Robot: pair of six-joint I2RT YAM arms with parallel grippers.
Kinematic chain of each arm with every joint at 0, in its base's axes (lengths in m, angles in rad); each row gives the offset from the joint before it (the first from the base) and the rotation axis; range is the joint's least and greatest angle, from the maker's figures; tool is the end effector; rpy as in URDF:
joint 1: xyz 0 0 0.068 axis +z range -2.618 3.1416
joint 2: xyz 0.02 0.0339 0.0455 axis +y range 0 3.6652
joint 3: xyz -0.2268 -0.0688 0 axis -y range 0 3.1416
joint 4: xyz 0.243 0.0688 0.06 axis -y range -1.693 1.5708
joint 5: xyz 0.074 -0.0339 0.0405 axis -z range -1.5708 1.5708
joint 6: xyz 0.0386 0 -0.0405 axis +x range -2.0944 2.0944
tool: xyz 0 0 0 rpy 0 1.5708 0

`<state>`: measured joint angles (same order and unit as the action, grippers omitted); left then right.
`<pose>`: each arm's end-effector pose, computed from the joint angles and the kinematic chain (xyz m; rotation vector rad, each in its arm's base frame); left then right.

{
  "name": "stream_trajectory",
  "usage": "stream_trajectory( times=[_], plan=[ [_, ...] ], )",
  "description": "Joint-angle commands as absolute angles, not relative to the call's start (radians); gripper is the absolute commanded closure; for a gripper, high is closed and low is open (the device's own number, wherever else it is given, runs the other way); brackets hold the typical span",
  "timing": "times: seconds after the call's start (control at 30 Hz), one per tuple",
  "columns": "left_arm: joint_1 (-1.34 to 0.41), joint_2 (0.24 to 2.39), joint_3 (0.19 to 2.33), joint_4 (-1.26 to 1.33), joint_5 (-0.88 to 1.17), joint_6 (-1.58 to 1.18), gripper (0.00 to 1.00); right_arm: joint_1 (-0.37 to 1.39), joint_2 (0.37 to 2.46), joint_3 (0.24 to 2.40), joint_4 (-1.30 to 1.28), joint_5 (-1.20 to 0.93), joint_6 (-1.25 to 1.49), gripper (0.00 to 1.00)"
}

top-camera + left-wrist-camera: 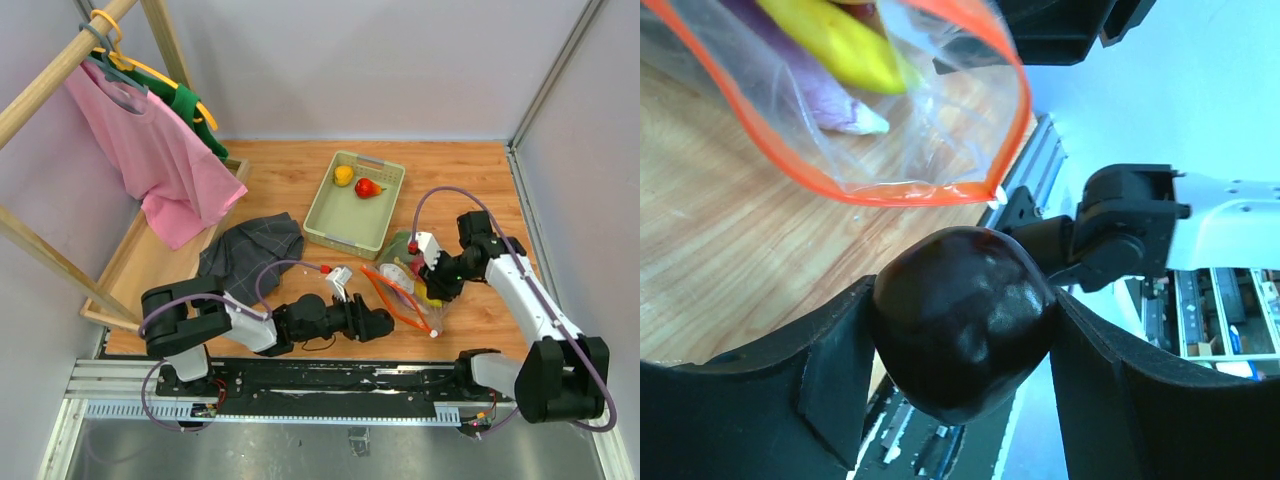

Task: Open the zip-top bag and remove the fake food
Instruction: Pick up the fake fruit from the zipper food storage bag, then place the fake fruit in the bin.

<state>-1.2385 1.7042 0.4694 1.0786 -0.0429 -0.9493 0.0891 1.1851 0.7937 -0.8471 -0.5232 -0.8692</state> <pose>0.0988 -0.2813 0.1111 0.2525 1.9890 -1.5027 0.2147 0.0385 0.1848 -1.3027 2.2542 0.4782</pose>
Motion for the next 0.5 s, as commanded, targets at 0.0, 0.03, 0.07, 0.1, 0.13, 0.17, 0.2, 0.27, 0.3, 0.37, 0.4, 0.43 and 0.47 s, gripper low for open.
stream_trajectory(
  times=[0.0, 0.03, 0.07, 0.1, 0.13, 0.17, 0.2, 0.27, 0.3, 0.37, 0.4, 0.43, 0.47],
  plan=[
    [-1.22, 1.613, 0.443, 1.096, -0.051, -0.925, 0.72, 0.073, 1.122, 0.865, -0.949, -0.595, -0.888, 0.68],
    [-1.213, 1.59, 0.439, 1.082, -0.05, -0.916, 0.72, 0.074, 1.105, 0.878, -0.959, -0.607, -0.882, 0.67],
    [-1.206, 1.565, 0.436, 1.063, -0.049, -0.906, 0.71, 0.074, 1.093, 0.891, -0.966, -0.62, -0.875, 0.67],
    [-1.193, 1.539, 0.434, 1.039, -0.049, -0.889, 0.71, 0.074, 1.082, 0.9, -0.971, -0.636, -0.865, 0.66],
    [-1.182, 1.511, 0.437, 1.015, -0.049, -0.875, 0.71, 0.074, 1.069, 0.911, -0.975, -0.654, -0.856, 0.66],
    [-1.171, 1.484, 0.44, 0.985, -0.049, -0.861, 0.71, 0.074, 1.058, 0.92, -0.977, -0.673, -0.842, 0.65],
    [-1.159, 1.456, 0.447, 0.953, -0.048, -0.845, 0.71, 0.074, 1.047, 0.928, -0.977, -0.699, -0.83, 0.64],
    [-1.13, 1.41, 0.468, 0.887, -0.037, -0.816, 0.71, 0.074, 1.029, 0.945, -0.975, -0.754, -0.801, 0.62],
    [-1.112, 1.387, 0.481, 0.858, -0.024, -0.802, 0.71, 0.074, 1.024, 0.952, -0.972, -0.782, -0.789, 0.61],
    [-1.074, 1.363, 0.508, 0.81, 0.005, -0.776, 0.71, 0.074, 1.019, 0.967, -0.958, -0.832, -0.755, 0.59],
    [-1.054, 1.354, 0.523, 0.789, 0.019, -0.762, 0.71, 0.073, 1.018, 0.97, -0.944, -0.858, -0.739, 0.59],
    [-1.035, 1.347, 0.54, 0.767, 0.033, -0.749, 0.71, 0.074, 1.018, 0.97, -0.926, -0.882, -0.718, 0.58],
    [-1.015, 1.342, 0.559, 0.742, 0.048, -0.734, 0.71, 0.074, 1.018, 0.966, -0.905, -0.905, -0.695, 0.57]
  ],
)
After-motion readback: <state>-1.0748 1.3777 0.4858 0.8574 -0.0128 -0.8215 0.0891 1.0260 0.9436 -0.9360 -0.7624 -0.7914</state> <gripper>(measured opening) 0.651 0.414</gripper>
